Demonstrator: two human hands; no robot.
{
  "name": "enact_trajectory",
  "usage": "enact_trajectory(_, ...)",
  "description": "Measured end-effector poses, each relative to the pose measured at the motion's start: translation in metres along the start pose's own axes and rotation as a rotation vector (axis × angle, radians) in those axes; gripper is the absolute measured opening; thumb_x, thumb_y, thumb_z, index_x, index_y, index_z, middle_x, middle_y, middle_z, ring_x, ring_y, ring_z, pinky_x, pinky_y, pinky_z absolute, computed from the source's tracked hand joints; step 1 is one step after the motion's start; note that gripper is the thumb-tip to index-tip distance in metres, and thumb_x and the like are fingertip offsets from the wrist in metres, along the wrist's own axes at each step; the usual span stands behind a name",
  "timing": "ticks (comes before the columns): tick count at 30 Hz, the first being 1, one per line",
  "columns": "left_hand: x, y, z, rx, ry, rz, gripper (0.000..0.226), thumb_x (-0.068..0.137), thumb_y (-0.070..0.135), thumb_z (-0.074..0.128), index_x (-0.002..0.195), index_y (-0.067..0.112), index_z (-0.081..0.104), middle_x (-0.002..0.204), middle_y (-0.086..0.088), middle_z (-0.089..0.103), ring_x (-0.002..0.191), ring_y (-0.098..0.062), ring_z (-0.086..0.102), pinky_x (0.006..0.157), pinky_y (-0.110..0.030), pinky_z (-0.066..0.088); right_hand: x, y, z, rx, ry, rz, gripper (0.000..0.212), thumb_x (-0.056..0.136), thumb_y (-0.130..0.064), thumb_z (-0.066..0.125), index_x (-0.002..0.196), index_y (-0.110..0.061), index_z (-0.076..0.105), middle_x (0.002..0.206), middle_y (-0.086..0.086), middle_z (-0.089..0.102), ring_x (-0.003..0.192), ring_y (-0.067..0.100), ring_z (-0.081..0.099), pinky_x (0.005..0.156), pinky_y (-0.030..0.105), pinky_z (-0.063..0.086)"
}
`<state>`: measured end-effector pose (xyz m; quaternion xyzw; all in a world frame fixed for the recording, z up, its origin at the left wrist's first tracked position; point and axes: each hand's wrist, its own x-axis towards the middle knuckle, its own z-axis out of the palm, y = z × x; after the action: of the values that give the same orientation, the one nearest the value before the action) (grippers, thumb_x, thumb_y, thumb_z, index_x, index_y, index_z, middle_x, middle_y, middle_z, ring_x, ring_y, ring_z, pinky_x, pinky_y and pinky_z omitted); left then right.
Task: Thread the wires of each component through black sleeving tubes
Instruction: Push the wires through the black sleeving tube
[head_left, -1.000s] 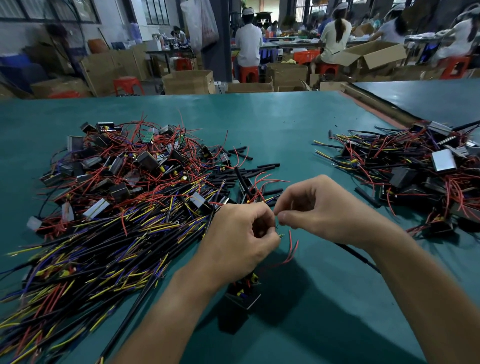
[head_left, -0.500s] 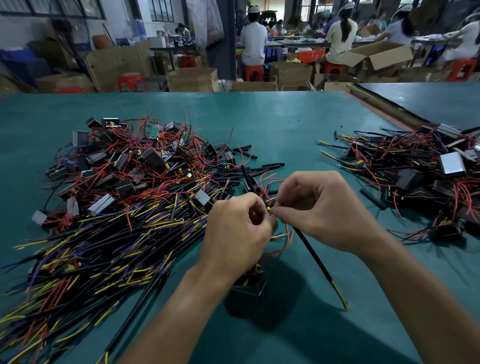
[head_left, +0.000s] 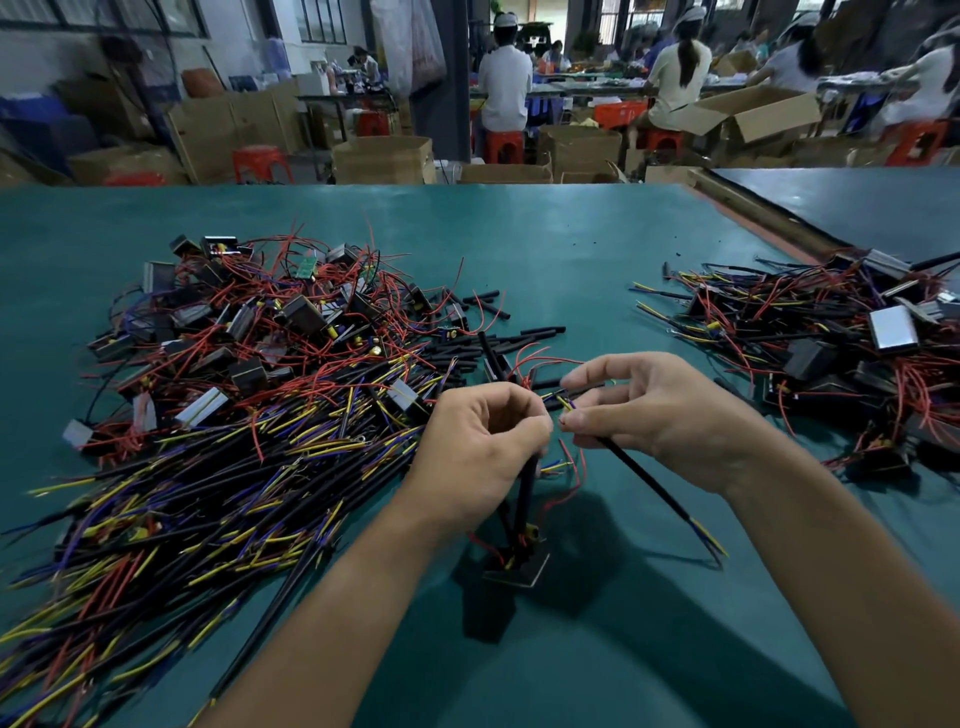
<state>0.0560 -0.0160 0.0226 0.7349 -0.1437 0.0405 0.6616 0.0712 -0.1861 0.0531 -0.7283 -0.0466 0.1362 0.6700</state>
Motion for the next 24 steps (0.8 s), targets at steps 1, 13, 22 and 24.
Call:
enact_trajectory(1,-0.0003,0.0008,-0.0005,-0.016,-0.020,-0.012,0.027,0.086,-0.009,0.057,0.066,0.009,0.059,0.053,-0.002,0.054,0.052,-0.018,0.048,0.054,-0.028,0.041,-0.0003,-0.0005,-0.0009,-0.005,-0.012,-0.007,0.030,0.075,0.006,0.073,0.102,0.000,0.062,0.070,0.008,0.063,0.068,0.023,0.058,0.077,0.033,0.056)
enact_trajectory(13,0.0005,0.0055,-0.0059,-0.166,-0.046,-0.195,0.020,0.089,-0.001,0.060,0.072,0.008,0.065,0.057,-0.002,0.062,0.050,-0.012,0.051,0.052,-0.020,0.049,0.0000,0.0003,0.0008,-0.046,0.011,-0.187,0.029,0.074,0.007,0.075,0.096,-0.009,0.065,0.074,0.010,0.068,0.075,0.021,0.062,0.080,0.028,0.050)
enact_trajectory(22,0.0001,0.0067,-0.0083,-0.192,-0.039,-0.216,0.017,0.086,-0.003,0.065,0.075,0.009,0.071,0.067,-0.006,0.071,0.051,-0.009,0.057,0.052,-0.020,0.051,0.0008,0.0022,0.0024,-0.121,0.076,-0.221,0.027,0.074,0.003,0.077,0.092,-0.015,0.066,0.070,0.005,0.071,0.060,0.011,0.059,0.060,0.017,0.046)
enact_trajectory(24,-0.0004,0.0074,-0.0089,-0.207,-0.046,-0.217,0.016,0.084,-0.003,0.066,0.075,0.009,0.072,0.068,-0.007,0.072,0.052,-0.009,0.059,0.052,-0.020,0.052,0.0012,0.0028,0.0033,-0.136,0.104,-0.243,0.027,0.074,0.003,0.078,0.090,-0.016,0.067,0.069,0.003,0.071,0.062,0.013,0.058,0.062,0.021,0.045)
